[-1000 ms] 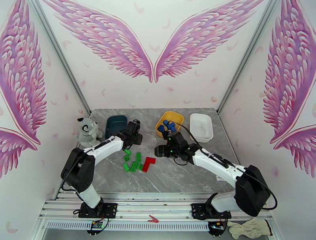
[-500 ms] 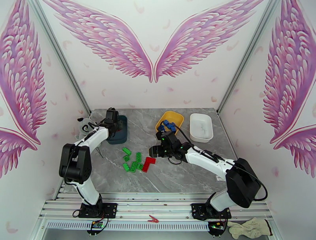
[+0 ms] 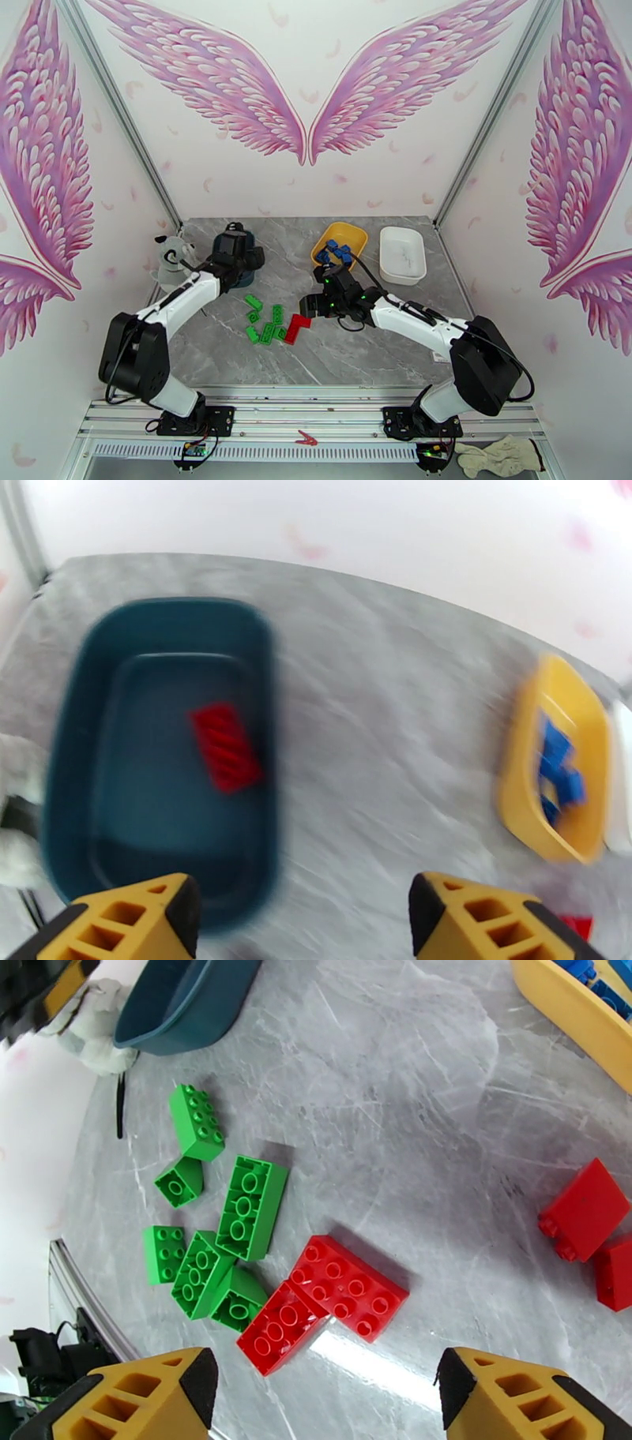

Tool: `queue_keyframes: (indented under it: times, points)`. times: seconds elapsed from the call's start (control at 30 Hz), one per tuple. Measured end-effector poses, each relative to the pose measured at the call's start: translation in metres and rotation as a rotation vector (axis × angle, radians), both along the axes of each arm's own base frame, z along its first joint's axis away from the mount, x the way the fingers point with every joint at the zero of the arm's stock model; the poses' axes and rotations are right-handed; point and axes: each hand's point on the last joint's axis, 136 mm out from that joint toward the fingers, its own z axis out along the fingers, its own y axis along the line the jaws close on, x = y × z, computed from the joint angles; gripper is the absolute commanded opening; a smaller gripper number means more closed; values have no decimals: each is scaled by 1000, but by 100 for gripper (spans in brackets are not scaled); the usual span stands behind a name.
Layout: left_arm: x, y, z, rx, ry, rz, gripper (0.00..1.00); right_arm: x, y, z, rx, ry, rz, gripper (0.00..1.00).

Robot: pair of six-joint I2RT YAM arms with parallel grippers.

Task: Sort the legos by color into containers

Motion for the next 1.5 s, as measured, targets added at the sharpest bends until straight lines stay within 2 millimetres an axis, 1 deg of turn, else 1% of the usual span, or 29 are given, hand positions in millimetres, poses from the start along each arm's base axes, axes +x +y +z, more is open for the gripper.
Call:
queue_keyframes:
  times: [0.03, 0.07, 0.1, 0.13, 0.23, 0.37, 0.47, 0.57, 0.67, 0.73, 0.83, 0.97, 1.1, 1.3, 1.5]
  points:
    - [-13, -14, 3, -8, -16, -38, 73, 0, -3, -2, -1, 8, -10, 72]
    - [-30, -30, 3, -19, -27, -83, 72, 1, -6, -5, 1, 18, -22, 71]
    - [-45, -40, 1, -24, -28, -117, 72, 2, -10, -9, 1, 31, -36, 70]
    - [-58, -47, -3, -20, -27, -141, 70, 3, -15, -12, 2, 44, -50, 70]
    - [-100, -64, -21, 3, -7, -213, 66, 6, -29, -22, 18, 86, -99, 69]
    - [-150, -76, -55, 26, 52, -297, 64, 7, -42, -33, 46, 130, -153, 69]
    - [-175, -83, -77, 50, 98, -341, 64, 6, -43, -33, 56, 141, -160, 70]
    - [-189, -92, -86, 64, 121, -375, 64, 7, -41, -28, 73, 131, -158, 69]
    - [-196, -97, -97, 98, 147, -389, 64, 7, -41, -22, 82, 119, -157, 70]
    - [-196, -98, -103, 129, 164, -389, 64, 7, -41, -19, 86, 111, -156, 70]
    - [-190, -102, -105, 171, 176, -377, 64, 8, -42, -14, 93, 97, -157, 70]
    - [-180, -116, -104, 208, 183, -379, 63, 8, -42, -8, 100, 83, -159, 70]
    - [-172, -126, -112, 256, 199, -383, 62, 10, -44, -5, 104, 75, -165, 70]
    - [-168, -126, -131, 317, 241, -381, 61, 12, -55, -9, 101, 79, -194, 70]
    - [-165, -118, -148, 359, 278, -365, 59, 14, -58, -9, 105, 83, -210, 70]
